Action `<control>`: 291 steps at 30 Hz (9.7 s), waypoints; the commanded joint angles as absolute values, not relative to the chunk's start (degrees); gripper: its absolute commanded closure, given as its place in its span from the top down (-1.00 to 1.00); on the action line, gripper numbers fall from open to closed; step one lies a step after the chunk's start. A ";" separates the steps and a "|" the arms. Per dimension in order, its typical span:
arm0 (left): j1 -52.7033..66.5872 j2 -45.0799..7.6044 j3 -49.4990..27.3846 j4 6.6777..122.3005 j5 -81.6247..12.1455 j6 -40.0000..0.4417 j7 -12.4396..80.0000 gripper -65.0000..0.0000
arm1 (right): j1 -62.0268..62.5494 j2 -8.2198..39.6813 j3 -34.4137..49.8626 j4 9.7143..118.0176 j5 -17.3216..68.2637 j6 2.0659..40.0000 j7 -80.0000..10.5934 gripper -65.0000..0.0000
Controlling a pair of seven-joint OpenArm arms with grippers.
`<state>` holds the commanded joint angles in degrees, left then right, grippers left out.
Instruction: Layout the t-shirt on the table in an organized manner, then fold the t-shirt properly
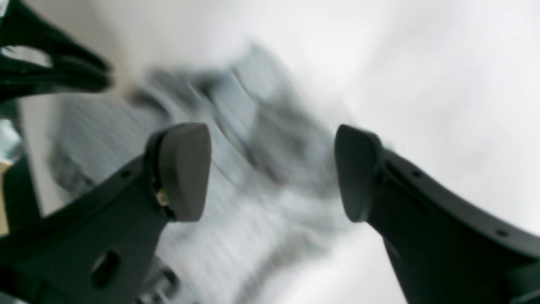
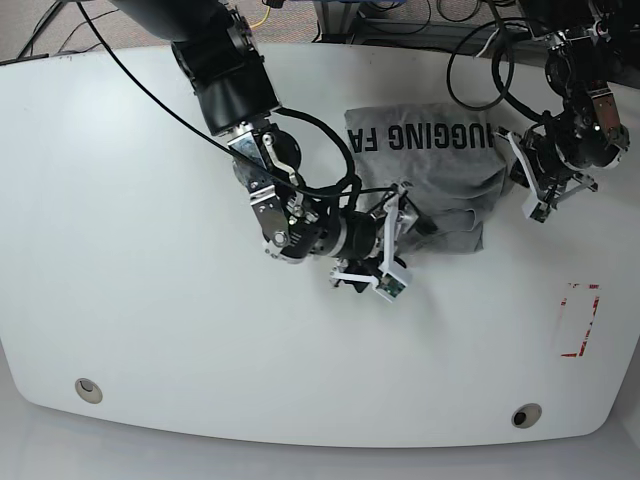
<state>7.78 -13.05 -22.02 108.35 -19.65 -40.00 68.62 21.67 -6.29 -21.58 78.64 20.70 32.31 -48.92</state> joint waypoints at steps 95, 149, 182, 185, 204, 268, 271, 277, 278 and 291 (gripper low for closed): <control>-11.12 -8.84 -17.19 76.00 -19.38 -40.00 61.67 -0.85 | 1.71 0.31 -20.62 91.56 23.78 32.22 -54.37 -0.98; -8.84 -13.05 -17.27 86.55 -19.65 -40.00 68.79 -0.18 | 2.15 0.31 -17.01 89.01 24.13 32.66 -54.37 -0.98; -6.11 -11.91 -17.45 80.75 -24.13 -40.00 68.70 -0.66 | 2.07 0.31 -16.92 89.01 24.22 32.57 -54.37 -0.98; -6.46 -11.91 -17.45 80.13 -24.13 -40.00 68.62 -0.66 | 2.07 0.31 -16.92 89.01 24.22 32.57 -54.37 -0.98; -10.95 -11.82 -17.45 89.89 -24.40 -40.00 73.80 -0.86 | 2.07 0.31 -16.92 89.01 24.22 32.48 -54.37 -0.98; -20.53 -11.65 -17.19 86.90 -24.04 -40.00 74.07 -0.85 | 4.00 -1.19 -29.05 80.57 28.70 32.75 -43.65 -0.98; -21.85 -11.65 -17.19 86.81 -24.04 -40.00 74.07 -0.85 | 3.91 -0.92 -29.14 80.57 28.79 32.75 -43.65 -0.98; -23.78 -11.74 -17.19 83.03 -23.96 -40.00 73.80 -0.85 | 3.74 -0.84 -29.05 80.57 28.79 32.75 -43.47 -0.98; -23.96 -11.82 -17.19 82.15 -23.96 -40.00 73.36 -0.85 | 3.74 -0.84 -29.05 80.57 28.79 32.75 -43.47 -0.98; -21.85 -13.67 -17.45 81.54 -24.40 -40.00 73.71 -0.26 | 3.74 -0.84 -29.23 80.57 28.44 32.75 -43.47 -0.98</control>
<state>-21.85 -13.67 -17.45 81.54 -24.40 -40.00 73.71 3.74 -0.84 -29.23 80.57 28.44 32.75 -43.47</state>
